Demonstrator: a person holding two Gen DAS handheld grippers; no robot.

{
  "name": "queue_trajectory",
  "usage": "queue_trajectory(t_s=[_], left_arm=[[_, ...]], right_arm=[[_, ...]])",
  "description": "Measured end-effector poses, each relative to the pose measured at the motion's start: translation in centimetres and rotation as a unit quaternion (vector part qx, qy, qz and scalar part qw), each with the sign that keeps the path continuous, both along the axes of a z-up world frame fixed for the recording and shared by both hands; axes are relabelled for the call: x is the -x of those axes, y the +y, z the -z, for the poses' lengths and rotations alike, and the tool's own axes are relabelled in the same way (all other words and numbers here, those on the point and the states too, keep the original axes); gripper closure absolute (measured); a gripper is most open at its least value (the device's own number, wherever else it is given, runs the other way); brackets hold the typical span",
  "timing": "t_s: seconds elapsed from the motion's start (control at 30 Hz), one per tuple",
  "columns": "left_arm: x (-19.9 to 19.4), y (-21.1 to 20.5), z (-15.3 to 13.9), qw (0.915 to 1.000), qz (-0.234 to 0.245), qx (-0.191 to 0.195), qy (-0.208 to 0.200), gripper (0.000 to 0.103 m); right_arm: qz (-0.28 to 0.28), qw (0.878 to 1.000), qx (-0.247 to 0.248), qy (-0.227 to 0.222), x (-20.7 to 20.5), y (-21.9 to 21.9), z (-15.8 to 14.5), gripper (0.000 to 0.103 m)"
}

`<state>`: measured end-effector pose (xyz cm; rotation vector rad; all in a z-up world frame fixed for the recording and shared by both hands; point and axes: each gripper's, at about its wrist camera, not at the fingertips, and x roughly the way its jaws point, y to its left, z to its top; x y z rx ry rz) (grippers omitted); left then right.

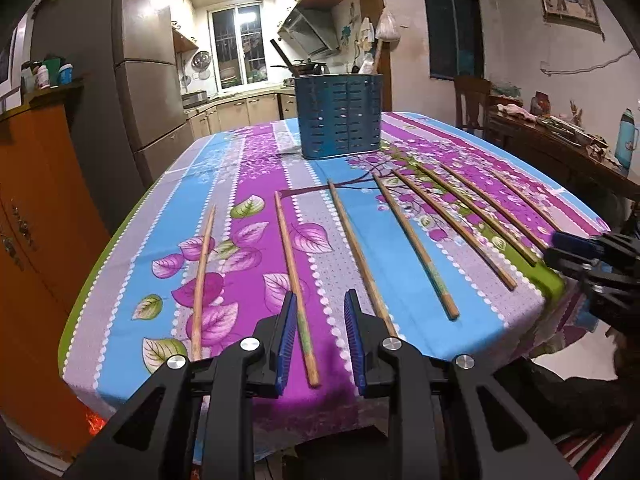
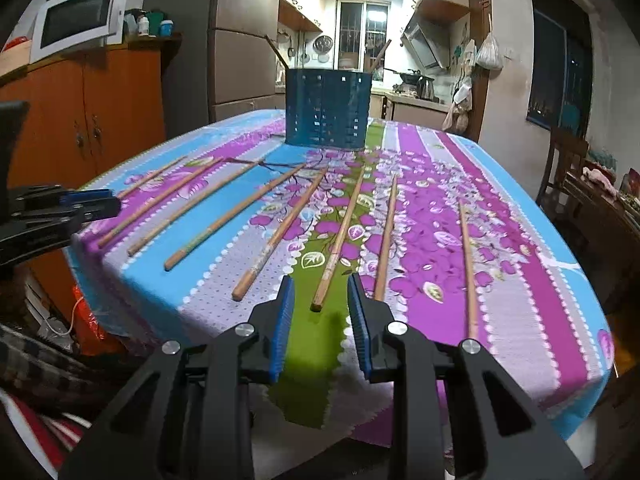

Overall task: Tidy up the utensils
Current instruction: 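Close the right tool on another chopstick while the left tool grasps one too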

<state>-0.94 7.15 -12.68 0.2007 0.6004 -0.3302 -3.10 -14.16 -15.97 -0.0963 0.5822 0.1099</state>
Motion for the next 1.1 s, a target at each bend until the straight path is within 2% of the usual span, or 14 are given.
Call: queue_trajectory(t_s=[0.03,0.17,0.2,0.3,0.4,0.6,0.73,0.83,0.93,1.07,1.1], left_arm=[[0.2,0.0,0.2,1.0,0.004,0.002,0.002,0.077],[1.1,-0.4,0.8,0.9998,0.022,0.0,0.002,0.077],[1.2,-0.5,0.9,0.9997,0.026,0.0,0.002,0.077],[1.8,-1.0,1.1,0.9991,0.043,0.003,0.001,0.077],[2.1,-2.0,1.4,0.9983,0.058,0.001,0.004,0.077],[1.1,-2.7,2.8,0.9994,0.032,-0.012,0.011,0.077],[1.1,-3.2,2.9,0.9995,0.026,-0.02,-0.005,0.077],[1.3,-3.0,3.2,0.9996,0.021,-0.011,-0.013,0.078],[1.5,-2.9,3.3,0.9996,0.02,-0.003,-0.019,0.082],[1.9,-3.2,3.6,0.9993,0.021,-0.001,-0.032,0.094],[1.9,-3.3,3.6,0.9992,0.018,-0.002,-0.034,0.095]], right_arm=[[0.002,1.0,0.001,0.003,-0.3,0.1,0.3,0.082],[0.011,1.0,0.001,-0.002,-0.7,0.5,1.2,0.086],[0.015,1.0,-0.001,-0.003,-0.7,0.5,1.2,0.09],[0.024,1.0,-0.019,-0.005,-0.5,0.4,1.4,0.097],[0.027,0.999,-0.029,-0.006,-0.5,0.3,1.4,0.097],[0.028,0.999,-0.038,-0.005,-0.4,0.1,1.4,0.097],[0.029,0.999,-0.04,-0.007,-0.3,0.1,1.4,0.097],[0.031,0.999,-0.043,-0.009,-0.2,0.1,1.4,0.097],[0.032,0.998,-0.044,-0.011,-0.1,0.1,1.5,0.097],[0.035,0.998,-0.046,-0.013,-0.1,0.1,1.5,0.097],[0.036,0.998,-0.046,-0.014,0.0,0.1,1.5,0.097]])
